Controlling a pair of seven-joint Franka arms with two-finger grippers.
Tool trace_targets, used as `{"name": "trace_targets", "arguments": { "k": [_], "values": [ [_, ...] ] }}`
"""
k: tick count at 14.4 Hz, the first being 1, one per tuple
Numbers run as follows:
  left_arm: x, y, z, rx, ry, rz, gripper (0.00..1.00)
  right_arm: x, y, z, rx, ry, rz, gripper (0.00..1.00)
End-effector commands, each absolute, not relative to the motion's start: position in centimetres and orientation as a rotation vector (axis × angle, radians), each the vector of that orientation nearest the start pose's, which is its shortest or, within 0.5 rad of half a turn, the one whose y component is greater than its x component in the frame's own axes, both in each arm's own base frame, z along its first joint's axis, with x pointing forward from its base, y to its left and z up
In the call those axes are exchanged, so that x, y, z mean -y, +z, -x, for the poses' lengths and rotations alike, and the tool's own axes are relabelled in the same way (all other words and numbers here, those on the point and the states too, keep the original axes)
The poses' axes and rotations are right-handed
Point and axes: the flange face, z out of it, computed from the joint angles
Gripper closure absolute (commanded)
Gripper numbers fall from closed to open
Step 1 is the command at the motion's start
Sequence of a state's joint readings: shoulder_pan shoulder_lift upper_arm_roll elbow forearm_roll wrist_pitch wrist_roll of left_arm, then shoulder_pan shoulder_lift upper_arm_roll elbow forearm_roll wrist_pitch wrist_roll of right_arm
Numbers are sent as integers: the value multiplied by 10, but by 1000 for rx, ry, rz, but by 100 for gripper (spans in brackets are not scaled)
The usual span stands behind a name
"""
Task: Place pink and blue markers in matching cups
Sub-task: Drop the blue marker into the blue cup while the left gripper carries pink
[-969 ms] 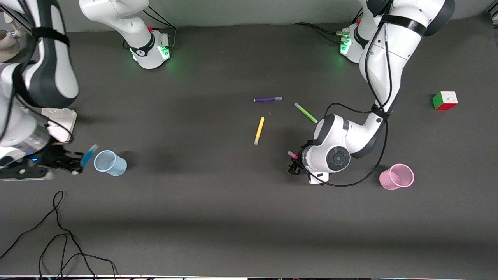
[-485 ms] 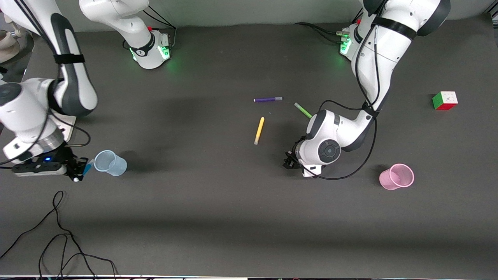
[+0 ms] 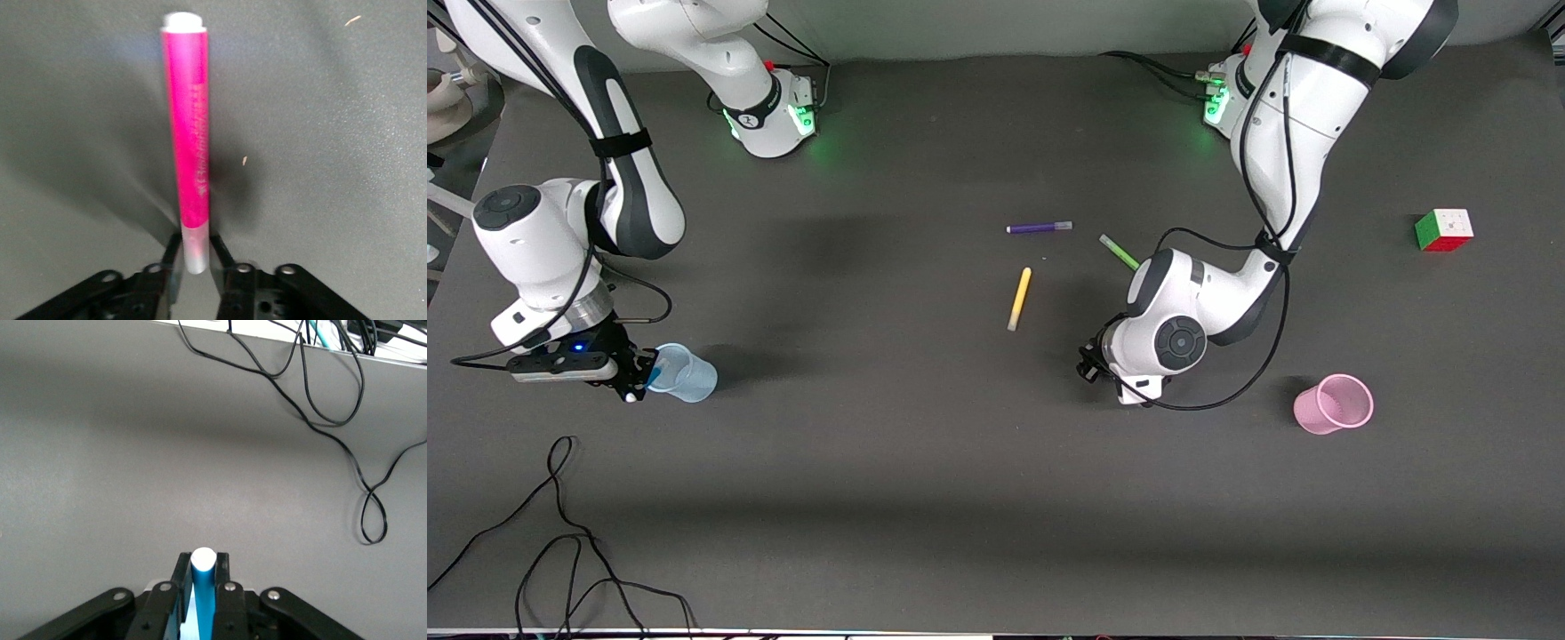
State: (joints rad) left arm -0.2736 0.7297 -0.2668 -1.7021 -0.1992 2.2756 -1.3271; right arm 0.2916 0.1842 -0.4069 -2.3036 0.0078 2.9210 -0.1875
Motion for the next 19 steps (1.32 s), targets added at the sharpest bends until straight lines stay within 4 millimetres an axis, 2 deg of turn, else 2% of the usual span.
{"name": "trace_targets", "arguments": {
  "k": [1, 2, 4, 7, 10, 13, 15, 17, 19],
  "values": [
    [323, 180, -571, 1513, 547, 2782, 100, 61, 324, -551, 158, -717, 3187, 26],
    [322, 187, -573, 1501, 561, 2773, 100, 61, 320, -552, 158, -709, 3191, 0],
    [313, 212, -586, 1489, 592, 2753, 100, 61, 323, -553, 157, -706, 3190, 0],
    [283, 257, -613, 1486, 646, 2712, 100, 60, 330, -557, 159, -670, 3190, 0],
    [234, 315, -645, 1456, 734, 2689, 100, 63, 360, -578, 89, -501, 3181, 0],
    [164, 368, -668, 1388, 811, 2725, 100, 59, 405, -598, 39, -325, 3139, 0],
    [104, 387, -677, 1328, 879, 2785, 100, 60, 437, -603, 37, -227, 3125, 0],
    [47, 388, -680, 1298, 953, 2869, 100, 55, 470, -597, 35, -149, 3094, 0],
    [-4, 384, -680, 1330, 1076, 2947, 100, 40, 505, -586, 11, -88, 3078, 0]
  ]
}}
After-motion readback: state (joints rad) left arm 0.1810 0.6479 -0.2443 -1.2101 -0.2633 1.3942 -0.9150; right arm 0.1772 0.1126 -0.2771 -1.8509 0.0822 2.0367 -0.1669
